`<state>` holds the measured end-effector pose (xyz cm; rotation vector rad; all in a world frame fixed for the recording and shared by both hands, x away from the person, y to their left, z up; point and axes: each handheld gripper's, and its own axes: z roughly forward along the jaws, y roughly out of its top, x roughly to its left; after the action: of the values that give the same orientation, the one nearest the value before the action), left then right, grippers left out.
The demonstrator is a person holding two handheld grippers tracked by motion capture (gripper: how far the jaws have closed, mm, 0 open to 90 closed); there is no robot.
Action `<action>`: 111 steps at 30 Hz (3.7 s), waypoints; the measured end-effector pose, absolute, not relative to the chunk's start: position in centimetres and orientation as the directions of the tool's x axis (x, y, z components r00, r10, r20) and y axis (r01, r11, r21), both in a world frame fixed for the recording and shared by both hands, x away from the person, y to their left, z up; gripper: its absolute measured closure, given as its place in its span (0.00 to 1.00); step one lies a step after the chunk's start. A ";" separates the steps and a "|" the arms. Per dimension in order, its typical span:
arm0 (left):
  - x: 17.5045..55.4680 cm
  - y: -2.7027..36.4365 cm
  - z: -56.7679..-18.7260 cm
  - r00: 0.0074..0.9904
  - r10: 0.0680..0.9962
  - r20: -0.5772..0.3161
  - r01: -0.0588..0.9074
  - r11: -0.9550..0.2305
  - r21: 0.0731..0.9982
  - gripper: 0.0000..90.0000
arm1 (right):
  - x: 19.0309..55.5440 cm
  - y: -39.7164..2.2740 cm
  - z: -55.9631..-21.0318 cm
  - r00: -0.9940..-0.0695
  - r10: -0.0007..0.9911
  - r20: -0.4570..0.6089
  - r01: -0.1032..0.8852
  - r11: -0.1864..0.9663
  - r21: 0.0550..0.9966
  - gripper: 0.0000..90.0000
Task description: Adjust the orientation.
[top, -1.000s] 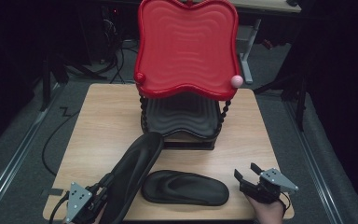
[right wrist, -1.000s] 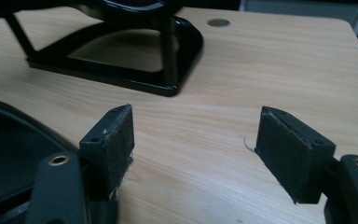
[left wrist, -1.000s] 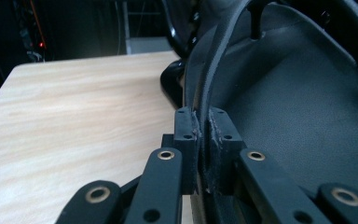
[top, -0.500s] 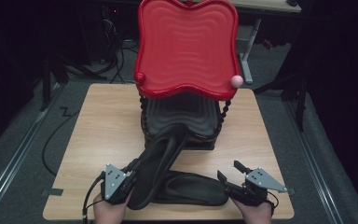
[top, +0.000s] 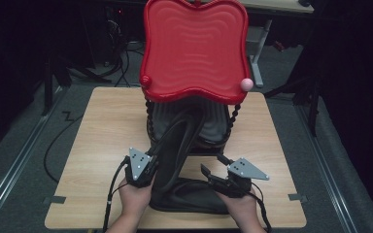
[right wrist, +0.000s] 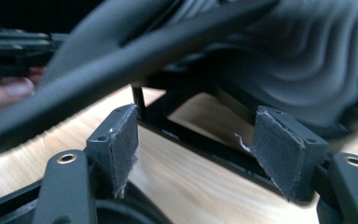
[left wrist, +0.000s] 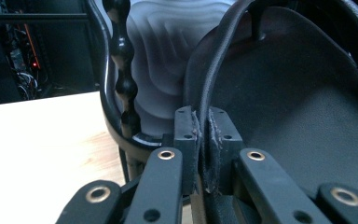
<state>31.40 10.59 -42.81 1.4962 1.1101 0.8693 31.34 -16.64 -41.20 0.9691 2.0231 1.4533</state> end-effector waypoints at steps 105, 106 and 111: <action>33.3 11.4 -44.0 0.377 0.925 -0.040 0.146 -0.017 0.989 0.60 | 33.3 -9.0 -45.2 -0.679 0.726 -0.109 0.176 0.305 0.936 1.00; 33.2 11.4 -44.0 0.377 0.925 -0.035 0.143 -0.021 0.990 0.60 | 33.3 -9.0 -45.1 -0.682 0.723 -0.110 0.170 0.303 0.938 1.00; 32.2 10.9 -44.7 0.397 0.918 -0.018 0.145 -0.043 0.989 0.60 | 33.9 -8.6 -44.8 -0.680 0.724 -0.118 0.163 0.306 0.938 1.00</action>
<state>32.23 10.94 -44.69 1.4930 0.9982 0.8341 33.93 -8.63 -44.79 0.7842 2.0441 1.3765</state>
